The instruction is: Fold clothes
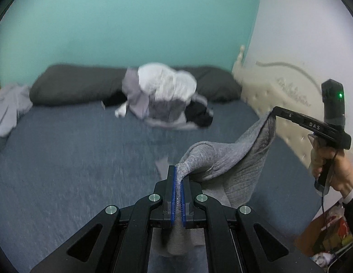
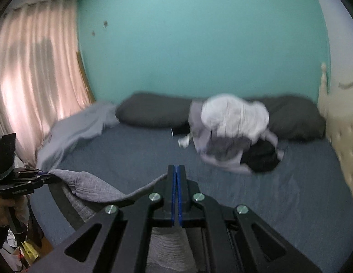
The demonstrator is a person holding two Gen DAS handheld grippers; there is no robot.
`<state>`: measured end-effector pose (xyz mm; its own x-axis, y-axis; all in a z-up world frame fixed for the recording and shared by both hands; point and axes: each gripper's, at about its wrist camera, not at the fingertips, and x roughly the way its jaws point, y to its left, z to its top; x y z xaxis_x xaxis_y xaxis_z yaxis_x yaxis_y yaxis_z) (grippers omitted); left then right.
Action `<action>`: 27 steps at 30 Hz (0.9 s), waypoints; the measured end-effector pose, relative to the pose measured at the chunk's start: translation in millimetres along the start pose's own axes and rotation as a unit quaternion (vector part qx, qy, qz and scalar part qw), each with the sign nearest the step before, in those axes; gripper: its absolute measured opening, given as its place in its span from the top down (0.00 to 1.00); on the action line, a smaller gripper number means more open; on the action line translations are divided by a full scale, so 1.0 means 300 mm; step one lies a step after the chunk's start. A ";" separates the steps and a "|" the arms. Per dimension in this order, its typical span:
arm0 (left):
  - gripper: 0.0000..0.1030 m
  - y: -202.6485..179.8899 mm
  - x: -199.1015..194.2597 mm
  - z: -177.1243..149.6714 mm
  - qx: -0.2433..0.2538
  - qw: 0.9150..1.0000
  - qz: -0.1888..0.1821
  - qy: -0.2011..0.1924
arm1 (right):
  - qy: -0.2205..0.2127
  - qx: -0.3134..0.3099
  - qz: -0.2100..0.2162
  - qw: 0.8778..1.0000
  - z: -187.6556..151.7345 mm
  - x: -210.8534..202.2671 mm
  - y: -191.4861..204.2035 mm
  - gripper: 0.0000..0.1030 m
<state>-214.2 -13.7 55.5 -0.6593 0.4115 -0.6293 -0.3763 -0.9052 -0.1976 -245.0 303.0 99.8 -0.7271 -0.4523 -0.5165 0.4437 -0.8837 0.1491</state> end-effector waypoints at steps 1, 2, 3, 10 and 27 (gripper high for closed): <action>0.97 0.009 0.036 -0.025 -0.002 1.000 0.001 0.010 | 0.012 0.003 0.000 1.000 -0.033 0.042 -0.008 0.99; 0.97 0.020 0.070 -0.047 -0.005 1.000 0.001 0.019 | 0.024 0.008 0.000 1.000 -0.069 0.087 -0.017 0.99; 0.97 0.032 0.102 -0.067 -0.009 1.000 0.001 0.028 | 0.034 0.014 0.002 0.999 -0.103 0.130 -0.027 0.99; 0.97 0.095 0.245 -0.163 -0.027 0.997 0.001 0.067 | 0.100 0.035 0.014 0.994 -0.301 0.352 -0.062 0.99; 0.97 0.203 0.384 -0.248 -0.068 0.991 -0.010 0.117 | 0.187 0.025 0.013 0.982 -0.526 0.524 -0.096 0.98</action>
<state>-264.6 -29.4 -84.8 -0.4778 0.4089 -0.7775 -0.2860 -0.9092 -0.3025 -289.4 276.4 -118.8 -0.4690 -0.4067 -0.7840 0.4255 -0.8819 0.2030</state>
